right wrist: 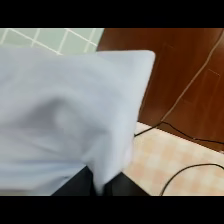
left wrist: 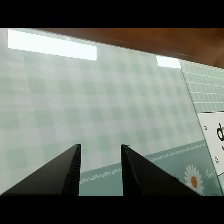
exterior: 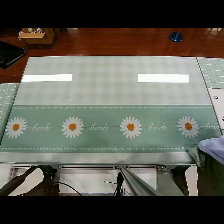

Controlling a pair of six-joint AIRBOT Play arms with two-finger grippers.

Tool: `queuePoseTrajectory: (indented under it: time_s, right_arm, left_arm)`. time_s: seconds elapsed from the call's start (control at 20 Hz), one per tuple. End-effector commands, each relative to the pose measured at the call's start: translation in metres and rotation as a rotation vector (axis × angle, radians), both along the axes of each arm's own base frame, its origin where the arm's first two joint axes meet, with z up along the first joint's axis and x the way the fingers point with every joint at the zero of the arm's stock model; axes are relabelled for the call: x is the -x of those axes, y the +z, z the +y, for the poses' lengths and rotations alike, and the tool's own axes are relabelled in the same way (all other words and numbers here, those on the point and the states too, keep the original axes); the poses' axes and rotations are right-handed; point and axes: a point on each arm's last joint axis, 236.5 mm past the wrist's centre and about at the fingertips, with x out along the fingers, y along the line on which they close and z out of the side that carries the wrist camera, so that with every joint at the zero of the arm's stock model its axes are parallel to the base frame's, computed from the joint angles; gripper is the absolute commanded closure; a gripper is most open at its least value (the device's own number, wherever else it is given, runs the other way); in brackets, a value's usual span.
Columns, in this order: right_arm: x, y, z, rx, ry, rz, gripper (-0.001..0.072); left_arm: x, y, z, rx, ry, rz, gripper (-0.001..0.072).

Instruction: Fold the shirts.

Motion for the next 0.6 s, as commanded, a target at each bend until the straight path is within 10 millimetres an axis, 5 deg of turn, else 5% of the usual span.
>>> queuePoseTrajectory:
  time_s: [0.0, 0.2, 0.45, 0.5, 0.55]
  right_arm:
    - [0.026, 0.001, -0.002, 0.014, -0.080, 0.093, 0.0689]
    - [0.044, -0.042, 0.006, -0.120, -0.137, 0.186, 0.0689]
    - [0.084, -0.077, 0.017, -0.221, -0.227, 0.320, 0.0679]
    - [0.088, -0.080, 0.014, -0.212, -0.237, 0.328, 0.0576]
    - [0.090, -0.085, 0.012, -0.212, -0.240, 0.325, 0.0400]
  left_arm:
    - [-0.018, -0.025, 0.016, 0.024, 0.027, 0.051, 0.0370]
    - [-0.031, -0.030, 0.045, 0.013, 0.101, 0.034, 0.0371]
    - [-0.033, 0.004, 0.087, -0.028, 0.195, -0.048, 0.0371]
    - [-0.033, 0.013, 0.093, -0.040, 0.206, -0.068, 0.0371]
    - [-0.034, 0.022, 0.096, -0.052, 0.214, -0.091, 0.0371]
